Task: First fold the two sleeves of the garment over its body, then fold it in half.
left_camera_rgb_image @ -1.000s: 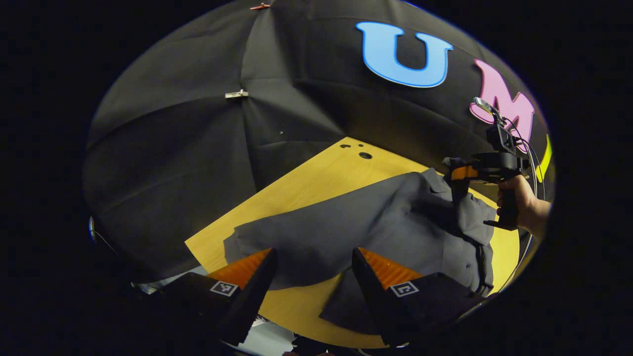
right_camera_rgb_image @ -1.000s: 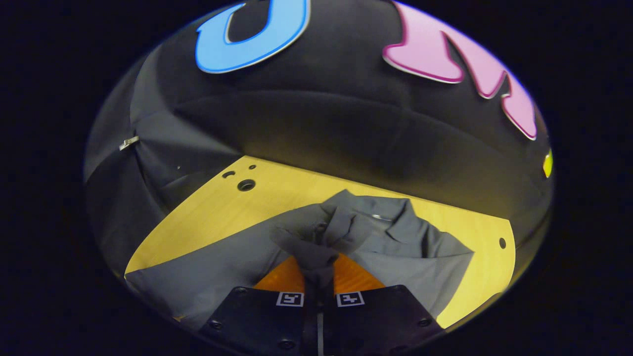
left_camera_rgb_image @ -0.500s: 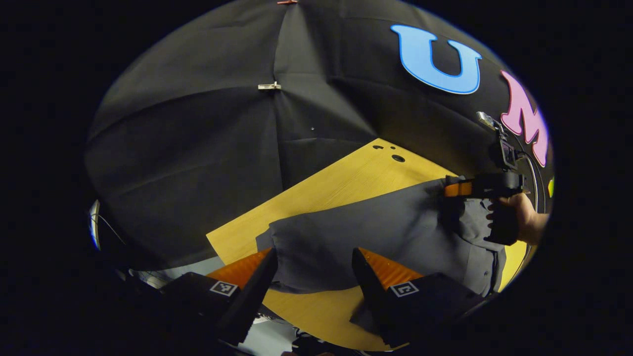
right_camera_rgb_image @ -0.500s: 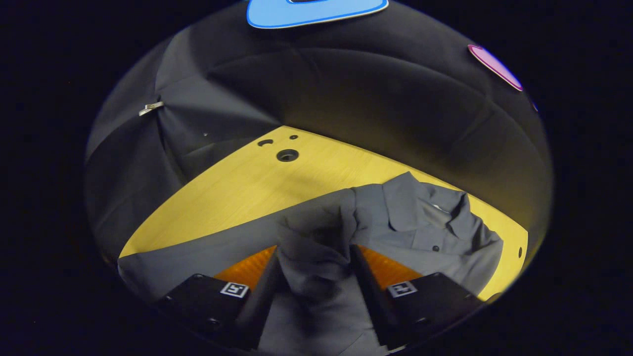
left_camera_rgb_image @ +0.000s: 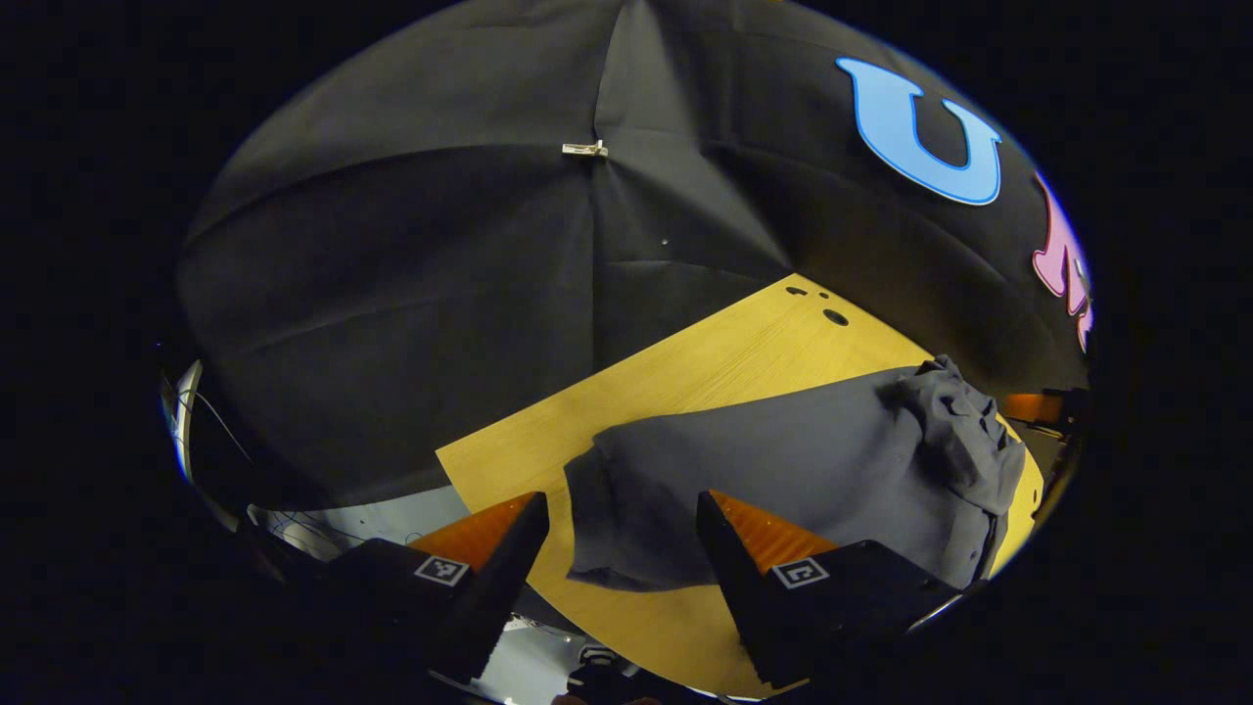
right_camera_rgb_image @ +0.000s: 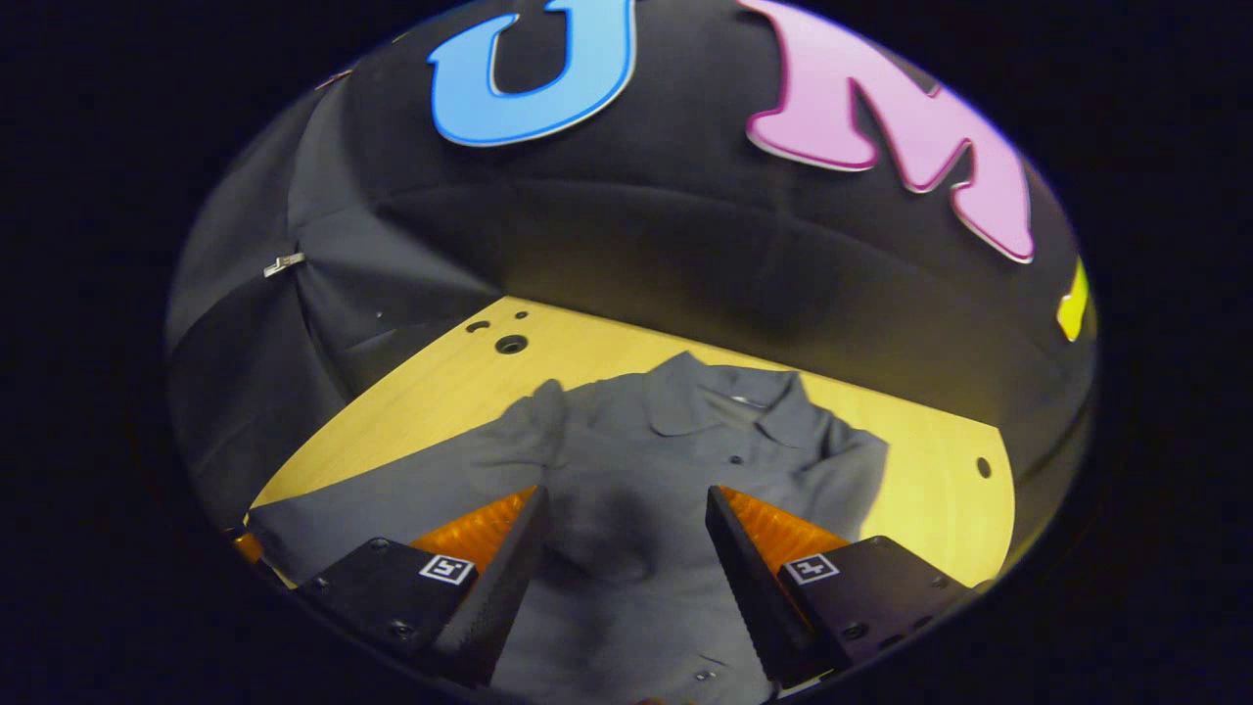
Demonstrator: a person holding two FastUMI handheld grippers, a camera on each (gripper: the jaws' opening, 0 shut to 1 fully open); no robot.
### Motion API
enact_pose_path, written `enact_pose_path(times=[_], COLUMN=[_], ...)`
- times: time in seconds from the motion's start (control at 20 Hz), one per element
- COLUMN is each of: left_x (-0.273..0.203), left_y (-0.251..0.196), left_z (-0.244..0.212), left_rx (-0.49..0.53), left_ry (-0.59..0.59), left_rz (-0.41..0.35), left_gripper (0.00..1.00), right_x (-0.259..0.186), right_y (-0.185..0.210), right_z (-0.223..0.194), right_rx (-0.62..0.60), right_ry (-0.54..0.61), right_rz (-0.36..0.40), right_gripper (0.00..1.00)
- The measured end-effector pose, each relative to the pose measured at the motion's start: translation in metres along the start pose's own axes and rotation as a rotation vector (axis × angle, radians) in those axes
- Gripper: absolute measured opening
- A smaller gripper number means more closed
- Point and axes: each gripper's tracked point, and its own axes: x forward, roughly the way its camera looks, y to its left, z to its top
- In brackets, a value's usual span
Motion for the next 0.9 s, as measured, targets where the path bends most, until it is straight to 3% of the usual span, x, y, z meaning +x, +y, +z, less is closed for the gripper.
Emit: enact_pose_path(times=[0.45, 0.55, 0.6, 0.7, 0.8, 0.9], left_x=[0.066, 0.068, 0.072, 0.076, 0.080, 0.080], left_y=[-0.008, -0.006, -0.008, -0.020, -0.038, -0.047], left_z=[-0.016, -0.012, -0.014, -0.015, -0.013, -0.016], left_rx=[0.060, 0.105, 0.135, 0.204, 0.237, 0.254], left_ry=[0.093, 0.079, 0.090, 0.092, 0.096, 0.101], left_rz=[-0.013, -0.018, -0.025, -0.048, -0.079, -0.100], left_gripper=[0.96, 0.98, 0.93, 0.98, 0.90, 0.64], right_x=[-0.142, -0.170, -0.182, -0.201, -0.215, -0.221], right_y=[-0.104, -0.118, -0.122, -0.129, -0.137, -0.147], right_z=[-0.024, -0.038, -0.048, -0.068, -0.084, -0.093], right_rx=[0.063, 0.083, 0.098, 0.131, 0.173, 0.216], right_ry=[-0.076, -0.079, -0.077, -0.060, -0.044, -0.043], right_rz=[-0.229, -0.272, -0.285, -0.310, -0.329, -0.344], right_gripper=[0.98, 0.98, 0.98, 0.98, 0.98, 0.98])
